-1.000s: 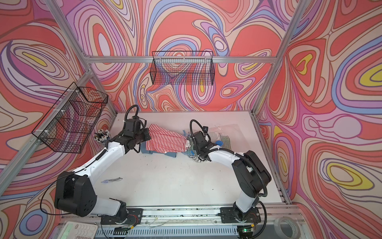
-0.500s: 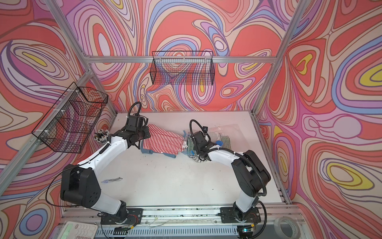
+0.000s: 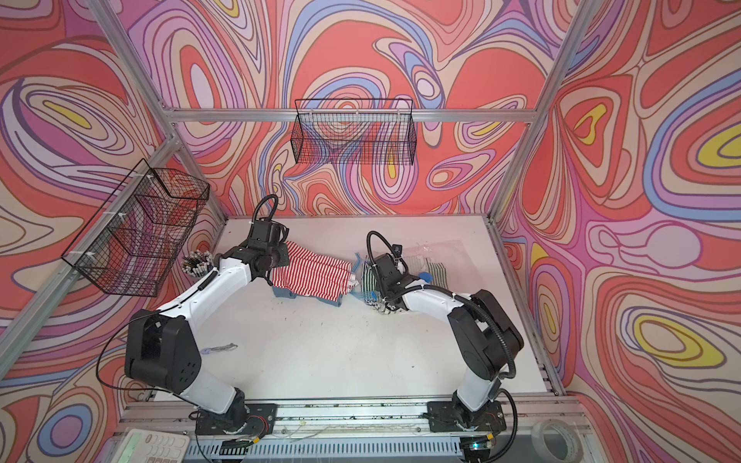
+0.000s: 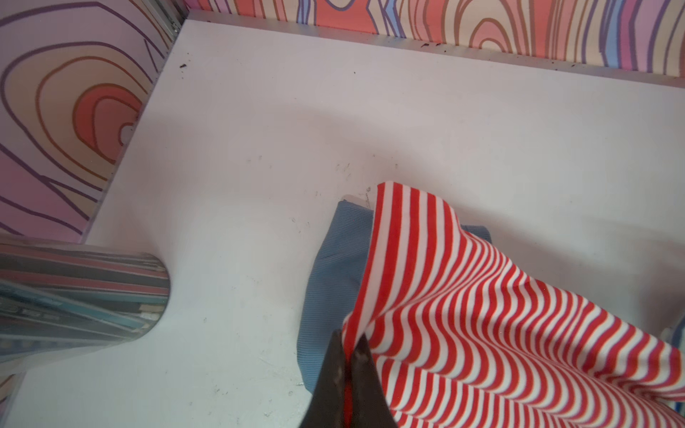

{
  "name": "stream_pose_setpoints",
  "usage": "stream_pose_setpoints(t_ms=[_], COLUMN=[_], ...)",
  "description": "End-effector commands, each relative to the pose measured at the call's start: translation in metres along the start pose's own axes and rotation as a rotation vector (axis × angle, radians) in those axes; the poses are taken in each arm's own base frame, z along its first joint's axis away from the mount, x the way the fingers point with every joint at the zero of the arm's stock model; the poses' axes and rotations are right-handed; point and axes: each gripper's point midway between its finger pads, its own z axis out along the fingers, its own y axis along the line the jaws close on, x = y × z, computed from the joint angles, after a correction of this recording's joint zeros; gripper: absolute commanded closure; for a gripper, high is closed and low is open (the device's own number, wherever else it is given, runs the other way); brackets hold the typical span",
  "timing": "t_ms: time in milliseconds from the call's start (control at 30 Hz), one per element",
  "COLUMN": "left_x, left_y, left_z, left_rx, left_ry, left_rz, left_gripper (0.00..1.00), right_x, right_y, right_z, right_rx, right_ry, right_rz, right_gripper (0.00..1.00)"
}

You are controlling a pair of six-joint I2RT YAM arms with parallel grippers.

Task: Take the tank top out of the vacuum bag
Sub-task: Place the tank top on the tank top.

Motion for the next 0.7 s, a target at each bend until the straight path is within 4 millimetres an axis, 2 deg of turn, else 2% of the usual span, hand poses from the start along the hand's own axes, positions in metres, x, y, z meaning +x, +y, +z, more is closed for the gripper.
stream_pose_setpoints(t_ms=[0, 233, 433, 567, 633, 667], left_x=[-0.008, 0.002, 0.013, 0.016, 0.014, 0.012], left_y=[0.017, 0.017, 0.018, 0.02, 0.021, 0.022], left_z=[0.004, 0.033, 0.06, 0.066, 0.068, 0.067], left_rx=[-0.1, -0.168, -0.23, -0.252, -0.261, -0.268], left_ry=[-0.014, 0.034, 0.096, 0.098, 0.097, 0.096], left_rz=[0.034, 0.087, 0.128, 0.13, 0.14, 0.142], left_gripper=[1.0, 1.0, 1.0, 0.99, 0.79, 0.62], right_x=[-0.005, -0.009, -0.014, -0.016, -0.017, -0.018], right_y=[-0.012, -0.01, -0.02, -0.022, -0.022, -0.022], right_z=[0.004, 0.002, -0.004, -0.007, -0.009, -0.01], right_rx=[0.065, 0.064, 0.108, 0.114, 0.116, 0.117], right_ry=[-0.009, -0.013, -0.027, -0.029, -0.026, -0.027], right_rz=[-0.017, -0.018, -0.039, -0.043, -0.045, -0.043], right_gripper=[1.0, 1.0, 1.0, 1.0, 1.0, 1.0])
